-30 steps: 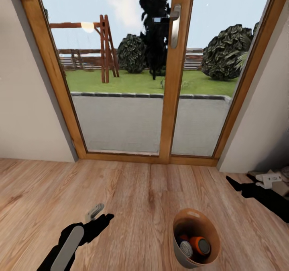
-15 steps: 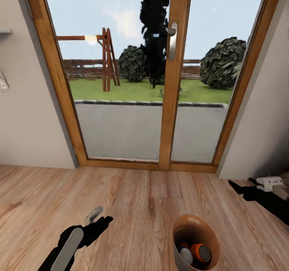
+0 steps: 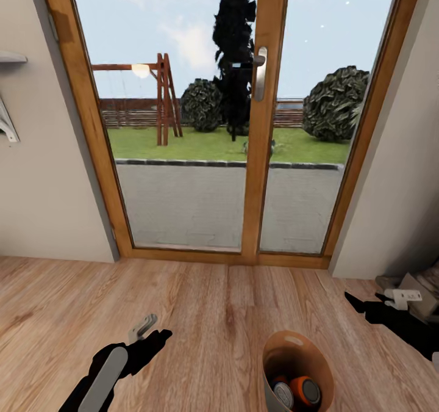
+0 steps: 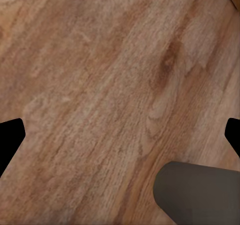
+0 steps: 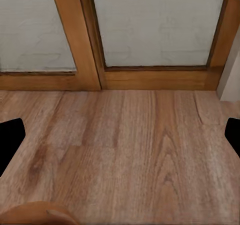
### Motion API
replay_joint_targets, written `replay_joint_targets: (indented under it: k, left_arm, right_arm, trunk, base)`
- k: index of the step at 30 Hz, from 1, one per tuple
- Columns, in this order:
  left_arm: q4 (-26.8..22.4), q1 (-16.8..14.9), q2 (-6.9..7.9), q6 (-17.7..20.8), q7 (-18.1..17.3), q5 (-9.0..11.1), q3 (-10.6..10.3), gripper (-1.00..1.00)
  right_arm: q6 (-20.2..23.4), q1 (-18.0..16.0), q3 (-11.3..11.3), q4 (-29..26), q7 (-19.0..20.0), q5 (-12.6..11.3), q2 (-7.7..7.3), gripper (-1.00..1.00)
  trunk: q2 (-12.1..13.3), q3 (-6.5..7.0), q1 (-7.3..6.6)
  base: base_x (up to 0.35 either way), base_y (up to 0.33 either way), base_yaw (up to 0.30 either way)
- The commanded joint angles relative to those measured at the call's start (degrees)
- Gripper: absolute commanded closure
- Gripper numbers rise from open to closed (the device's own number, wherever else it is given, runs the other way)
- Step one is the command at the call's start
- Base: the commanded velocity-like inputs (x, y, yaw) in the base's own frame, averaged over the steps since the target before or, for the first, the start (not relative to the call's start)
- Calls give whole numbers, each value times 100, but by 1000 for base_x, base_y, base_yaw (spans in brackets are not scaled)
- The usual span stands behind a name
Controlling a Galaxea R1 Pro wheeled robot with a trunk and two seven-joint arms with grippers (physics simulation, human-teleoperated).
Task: Put the three can of soda from the living room inside the tash can in the kitchen.
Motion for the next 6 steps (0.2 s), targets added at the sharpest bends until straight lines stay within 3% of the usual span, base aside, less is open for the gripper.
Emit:
replay_joint_targets:
  k: [1, 6]
  left_arm:
    - [2, 0, -2, 0, 0, -3, -1, -100]
    - [20, 0, -3, -6, -1, -10, -1, -100]
  right_arm:
    - [0, 0, 1, 7, -2, 0, 6, -100]
    - [1, 2, 10, 28, 0, 0, 24, -100]
  trunk:
    - [0, 0, 0]
    - [0, 0, 0]
  base:
    - [0, 0, 0]
    - [0, 0, 0]
